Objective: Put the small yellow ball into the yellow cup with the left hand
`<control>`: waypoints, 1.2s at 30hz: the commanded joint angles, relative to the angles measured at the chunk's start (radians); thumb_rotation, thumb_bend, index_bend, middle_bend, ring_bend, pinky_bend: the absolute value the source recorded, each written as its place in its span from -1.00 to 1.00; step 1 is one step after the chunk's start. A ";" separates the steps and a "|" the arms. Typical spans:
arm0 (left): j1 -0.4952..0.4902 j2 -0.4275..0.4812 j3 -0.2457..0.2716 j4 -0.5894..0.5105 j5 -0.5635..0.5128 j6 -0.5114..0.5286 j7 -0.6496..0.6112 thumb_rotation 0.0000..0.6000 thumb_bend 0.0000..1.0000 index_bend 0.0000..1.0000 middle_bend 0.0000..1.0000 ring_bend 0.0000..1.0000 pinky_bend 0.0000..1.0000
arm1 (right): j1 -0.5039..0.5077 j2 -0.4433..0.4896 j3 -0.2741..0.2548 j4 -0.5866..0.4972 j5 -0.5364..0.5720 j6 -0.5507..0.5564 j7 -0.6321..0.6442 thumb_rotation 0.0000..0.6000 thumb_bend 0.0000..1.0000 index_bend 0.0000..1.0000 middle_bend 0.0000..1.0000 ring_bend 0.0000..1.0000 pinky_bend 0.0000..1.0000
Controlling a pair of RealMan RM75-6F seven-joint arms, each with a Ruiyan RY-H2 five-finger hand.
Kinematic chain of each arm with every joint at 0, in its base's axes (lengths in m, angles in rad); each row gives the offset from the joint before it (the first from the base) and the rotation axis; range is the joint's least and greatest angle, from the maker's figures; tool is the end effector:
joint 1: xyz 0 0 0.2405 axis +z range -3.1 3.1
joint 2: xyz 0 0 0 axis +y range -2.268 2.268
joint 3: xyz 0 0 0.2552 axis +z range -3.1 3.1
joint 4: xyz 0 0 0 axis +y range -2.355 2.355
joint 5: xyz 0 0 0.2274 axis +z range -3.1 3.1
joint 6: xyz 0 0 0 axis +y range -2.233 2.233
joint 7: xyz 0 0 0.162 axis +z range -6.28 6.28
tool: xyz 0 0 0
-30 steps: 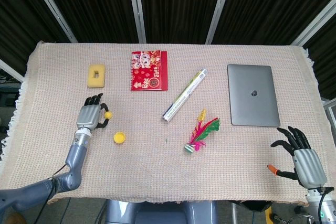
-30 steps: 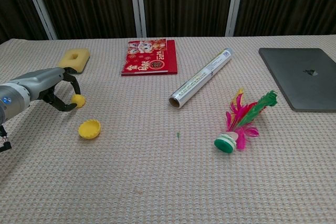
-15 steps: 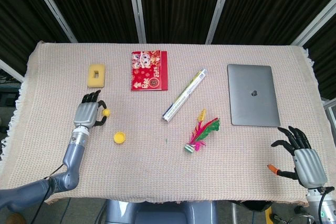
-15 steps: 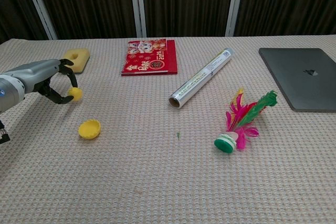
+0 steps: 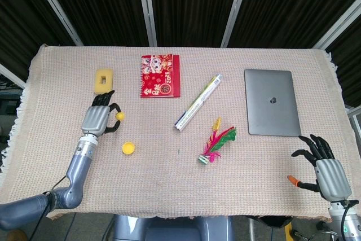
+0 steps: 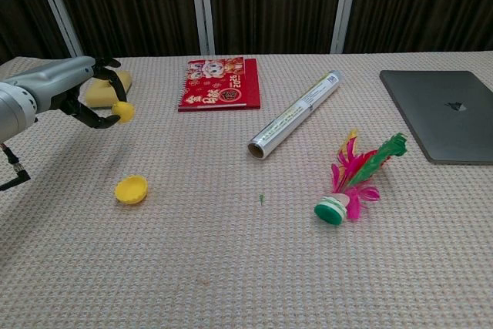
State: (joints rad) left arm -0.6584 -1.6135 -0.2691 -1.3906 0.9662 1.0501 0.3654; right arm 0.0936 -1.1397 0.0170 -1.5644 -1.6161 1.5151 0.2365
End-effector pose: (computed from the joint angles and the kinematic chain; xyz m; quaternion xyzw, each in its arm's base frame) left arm -0.1839 0.3802 -0.0234 -0.6427 -0.4444 -0.3752 0.4986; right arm -0.3073 -0.1952 0.1324 0.5886 -0.4250 0.4655 0.5062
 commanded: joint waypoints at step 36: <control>0.113 0.055 0.148 -0.200 0.195 0.175 -0.067 1.00 -0.17 -0.06 -1.00 -1.00 -1.00 | -0.012 -0.002 -0.001 0.010 -0.001 0.019 0.011 1.00 -1.00 -0.19 -0.77 -0.96 -1.00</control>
State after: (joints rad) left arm -0.5532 -1.5593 -0.1284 -1.5979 1.1539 1.2214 0.3075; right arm 0.0811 -1.1417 0.0161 -1.5545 -1.6171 1.5341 0.2477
